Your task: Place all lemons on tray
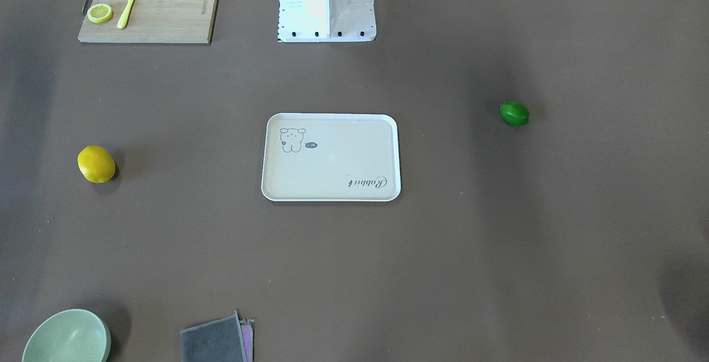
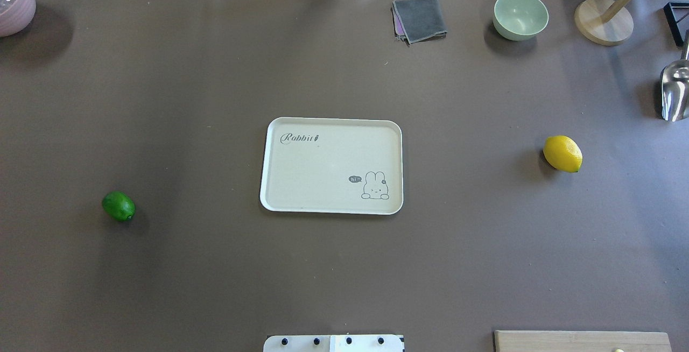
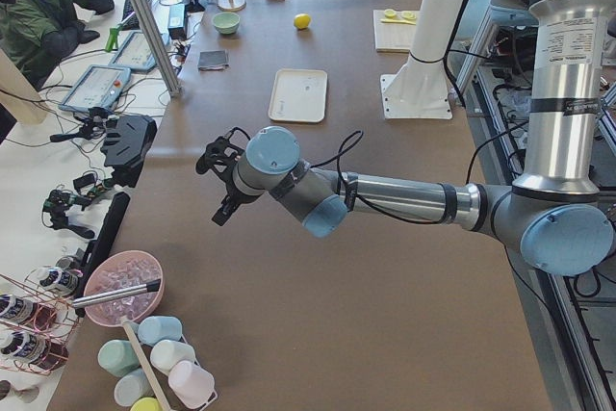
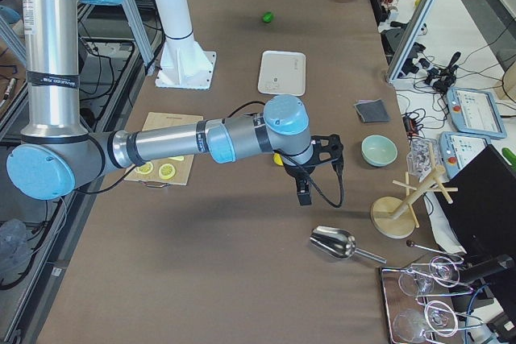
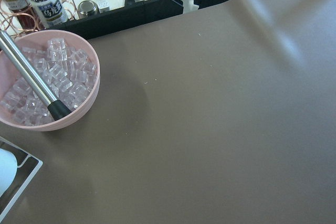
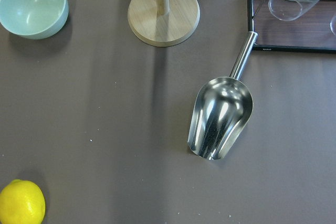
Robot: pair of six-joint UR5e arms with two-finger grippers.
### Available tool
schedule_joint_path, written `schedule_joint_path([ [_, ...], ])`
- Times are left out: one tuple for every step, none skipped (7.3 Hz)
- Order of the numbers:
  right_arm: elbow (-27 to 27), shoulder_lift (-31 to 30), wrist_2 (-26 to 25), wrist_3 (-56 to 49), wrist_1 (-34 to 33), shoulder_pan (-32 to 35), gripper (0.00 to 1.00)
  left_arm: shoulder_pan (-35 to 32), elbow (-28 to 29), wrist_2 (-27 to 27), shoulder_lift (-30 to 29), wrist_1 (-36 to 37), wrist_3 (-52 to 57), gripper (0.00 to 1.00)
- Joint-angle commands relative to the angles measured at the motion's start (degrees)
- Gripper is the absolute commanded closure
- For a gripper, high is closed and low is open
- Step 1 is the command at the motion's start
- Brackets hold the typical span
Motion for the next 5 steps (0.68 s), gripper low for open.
schedule_joint_path([
  [0.6,2.0,1.1,7.5,0.8,-3.0,0.00,2.5,0.2,0.2,-1.5,-0.8,-1.7,0.01],
  [2.2,2.9,0.7,15.2,2.2,-7.1,0.00,2.8,0.5,0.4,-1.6,-1.6,-11.9,0.01],
  [2.3,3.7,-1.2,17.9,7.0,-12.8,0.00,4.4,0.4,0.1,-1.6,-1.7,-13.8,0.01],
  [1.9,4.0,-3.9,18.2,11.8,-18.8,0.00,6.5,0.4,0.2,-1.6,-1.9,-13.7,0.01],
  [1.0,5.8,-6.4,18.1,12.7,-24.7,0.00,8.0,0.5,0.5,-1.7,-3.2,-13.7,0.01],
])
